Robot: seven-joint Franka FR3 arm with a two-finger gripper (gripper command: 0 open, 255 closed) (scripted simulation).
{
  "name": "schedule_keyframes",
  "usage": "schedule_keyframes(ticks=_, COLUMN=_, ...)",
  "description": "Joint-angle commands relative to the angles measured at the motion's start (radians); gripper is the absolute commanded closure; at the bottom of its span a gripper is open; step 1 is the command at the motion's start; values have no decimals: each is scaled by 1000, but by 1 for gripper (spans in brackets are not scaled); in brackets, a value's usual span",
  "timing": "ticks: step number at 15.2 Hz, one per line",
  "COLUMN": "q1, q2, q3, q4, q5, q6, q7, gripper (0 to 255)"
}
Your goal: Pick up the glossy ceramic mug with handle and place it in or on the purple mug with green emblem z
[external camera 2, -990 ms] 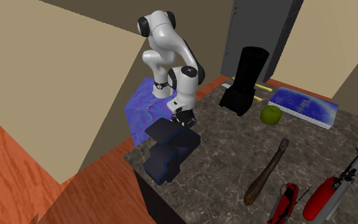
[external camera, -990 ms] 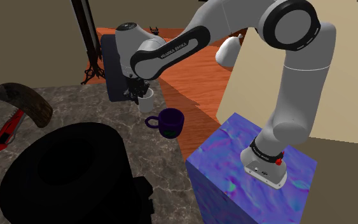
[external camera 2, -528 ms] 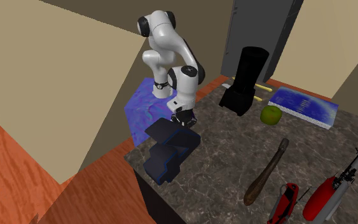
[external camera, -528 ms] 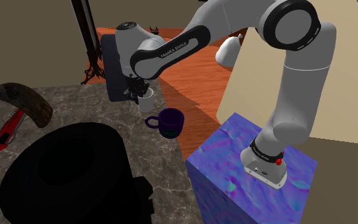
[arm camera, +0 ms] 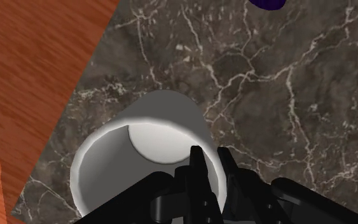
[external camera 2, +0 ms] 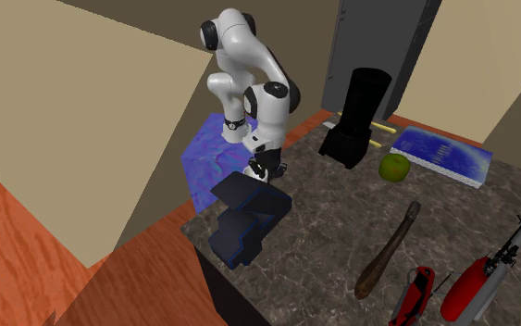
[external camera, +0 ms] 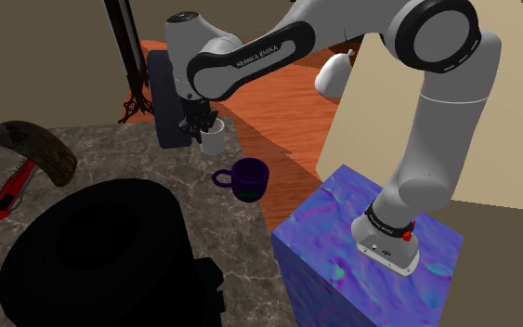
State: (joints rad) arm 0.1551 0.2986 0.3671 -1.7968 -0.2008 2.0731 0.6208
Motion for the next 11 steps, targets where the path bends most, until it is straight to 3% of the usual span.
schedule_keyframes(ticks=1, q1=0, q2=-7, q3=2, q4=19, q5=5, q6=-25, q7=-5, gripper=255)
schedule_keyframes(ticks=11, q1=-2, q2=-44, q3=9, q4=106, q5=27, q6=-145, q7=-26, gripper=255)
